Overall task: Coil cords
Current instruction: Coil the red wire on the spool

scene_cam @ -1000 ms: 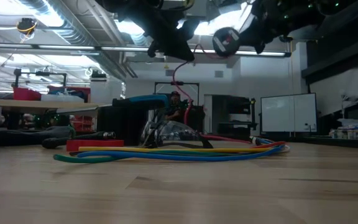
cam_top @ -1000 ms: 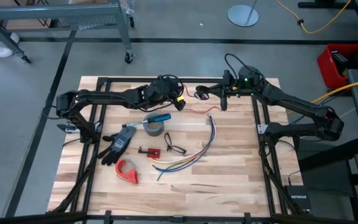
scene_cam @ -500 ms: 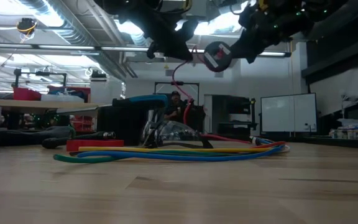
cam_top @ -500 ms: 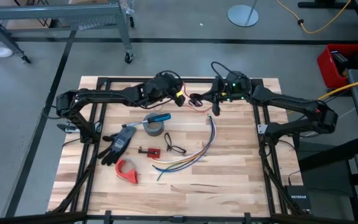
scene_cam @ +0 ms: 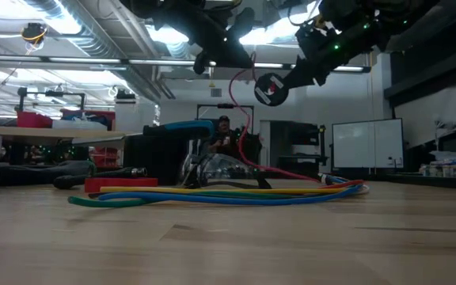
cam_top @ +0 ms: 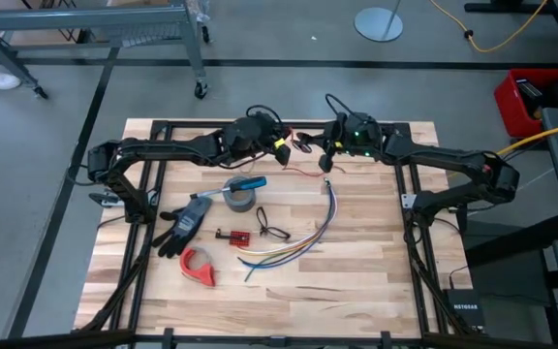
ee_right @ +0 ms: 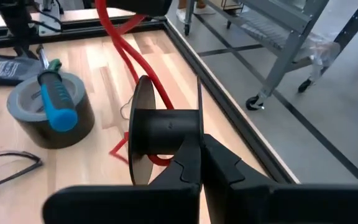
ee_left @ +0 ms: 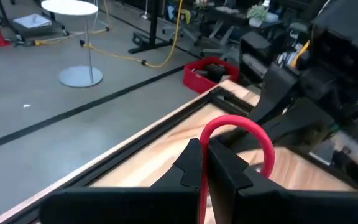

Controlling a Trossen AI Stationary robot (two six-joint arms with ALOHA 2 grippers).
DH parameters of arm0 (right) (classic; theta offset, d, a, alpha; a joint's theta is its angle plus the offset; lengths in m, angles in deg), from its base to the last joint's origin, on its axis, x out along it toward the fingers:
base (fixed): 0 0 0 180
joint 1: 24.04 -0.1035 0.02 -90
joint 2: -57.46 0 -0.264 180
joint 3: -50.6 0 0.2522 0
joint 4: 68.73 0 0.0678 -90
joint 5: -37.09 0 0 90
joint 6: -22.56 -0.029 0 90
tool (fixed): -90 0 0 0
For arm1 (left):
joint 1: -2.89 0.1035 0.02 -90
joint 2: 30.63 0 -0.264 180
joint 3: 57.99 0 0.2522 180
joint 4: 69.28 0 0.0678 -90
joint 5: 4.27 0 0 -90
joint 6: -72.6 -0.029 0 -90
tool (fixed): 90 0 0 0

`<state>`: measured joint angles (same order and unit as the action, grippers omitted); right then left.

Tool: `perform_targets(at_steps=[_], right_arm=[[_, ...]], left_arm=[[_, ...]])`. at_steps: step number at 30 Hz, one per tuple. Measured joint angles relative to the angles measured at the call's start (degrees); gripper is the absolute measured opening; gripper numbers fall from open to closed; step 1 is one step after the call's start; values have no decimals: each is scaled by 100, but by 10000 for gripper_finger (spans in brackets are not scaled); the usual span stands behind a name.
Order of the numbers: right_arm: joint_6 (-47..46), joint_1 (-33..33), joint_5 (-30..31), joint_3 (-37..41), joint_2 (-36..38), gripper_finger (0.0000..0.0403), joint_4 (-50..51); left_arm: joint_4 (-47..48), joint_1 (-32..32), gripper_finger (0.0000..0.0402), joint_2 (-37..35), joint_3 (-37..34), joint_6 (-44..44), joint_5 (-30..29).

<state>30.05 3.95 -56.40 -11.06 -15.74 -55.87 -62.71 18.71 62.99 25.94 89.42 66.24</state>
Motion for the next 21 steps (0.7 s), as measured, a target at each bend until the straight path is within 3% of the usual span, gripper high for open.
perform_targets(at_steps=[6,21], right_arm=[[-15,-46,62,0,-165,1,-291],[-35,-404,871,0,-580,1,-1323]], left_arm=[[-9,0,0,0,0,328,4],[-682,-35,0,2,0,767,-20]])
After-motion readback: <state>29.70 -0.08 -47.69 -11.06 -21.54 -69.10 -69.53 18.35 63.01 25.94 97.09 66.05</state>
